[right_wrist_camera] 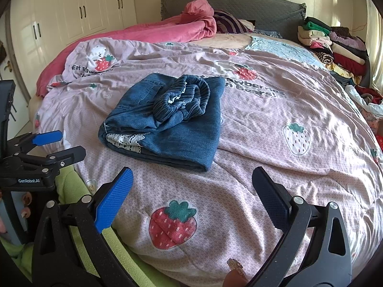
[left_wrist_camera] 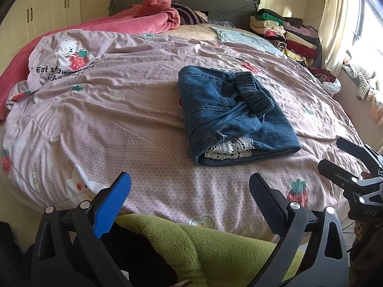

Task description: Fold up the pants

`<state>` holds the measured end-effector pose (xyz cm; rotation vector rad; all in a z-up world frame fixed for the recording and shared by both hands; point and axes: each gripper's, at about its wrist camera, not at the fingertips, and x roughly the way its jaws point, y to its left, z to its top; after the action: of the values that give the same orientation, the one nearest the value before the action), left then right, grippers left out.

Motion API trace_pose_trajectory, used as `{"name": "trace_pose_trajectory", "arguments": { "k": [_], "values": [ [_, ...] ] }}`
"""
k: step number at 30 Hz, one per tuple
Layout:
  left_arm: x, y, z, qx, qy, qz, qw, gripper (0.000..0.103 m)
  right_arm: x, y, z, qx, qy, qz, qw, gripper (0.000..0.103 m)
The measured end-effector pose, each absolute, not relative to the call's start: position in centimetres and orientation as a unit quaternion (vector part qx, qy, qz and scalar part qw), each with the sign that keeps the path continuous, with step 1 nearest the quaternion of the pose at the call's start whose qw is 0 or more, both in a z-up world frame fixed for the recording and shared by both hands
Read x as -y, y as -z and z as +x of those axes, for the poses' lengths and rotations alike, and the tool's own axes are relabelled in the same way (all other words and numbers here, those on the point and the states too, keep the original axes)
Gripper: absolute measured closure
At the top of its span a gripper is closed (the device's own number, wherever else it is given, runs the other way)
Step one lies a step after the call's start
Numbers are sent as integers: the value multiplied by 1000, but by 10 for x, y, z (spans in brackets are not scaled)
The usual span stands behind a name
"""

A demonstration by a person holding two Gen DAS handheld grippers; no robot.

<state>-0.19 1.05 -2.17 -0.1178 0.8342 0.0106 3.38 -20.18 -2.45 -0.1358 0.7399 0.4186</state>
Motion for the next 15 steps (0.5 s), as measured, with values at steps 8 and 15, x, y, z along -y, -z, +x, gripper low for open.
{"name": "trace_pose_trajectory", "arguments": {
  "k": [8,15],
  "values": [
    [-13,21,-2,-405,-7,-57,913,4,202,25,34,-359,-203,-66,909,9],
    [-17,21,-3,-405,-9,-56,912,4,202,24,34,-359,-203,-66,909,9]
  ]
}}
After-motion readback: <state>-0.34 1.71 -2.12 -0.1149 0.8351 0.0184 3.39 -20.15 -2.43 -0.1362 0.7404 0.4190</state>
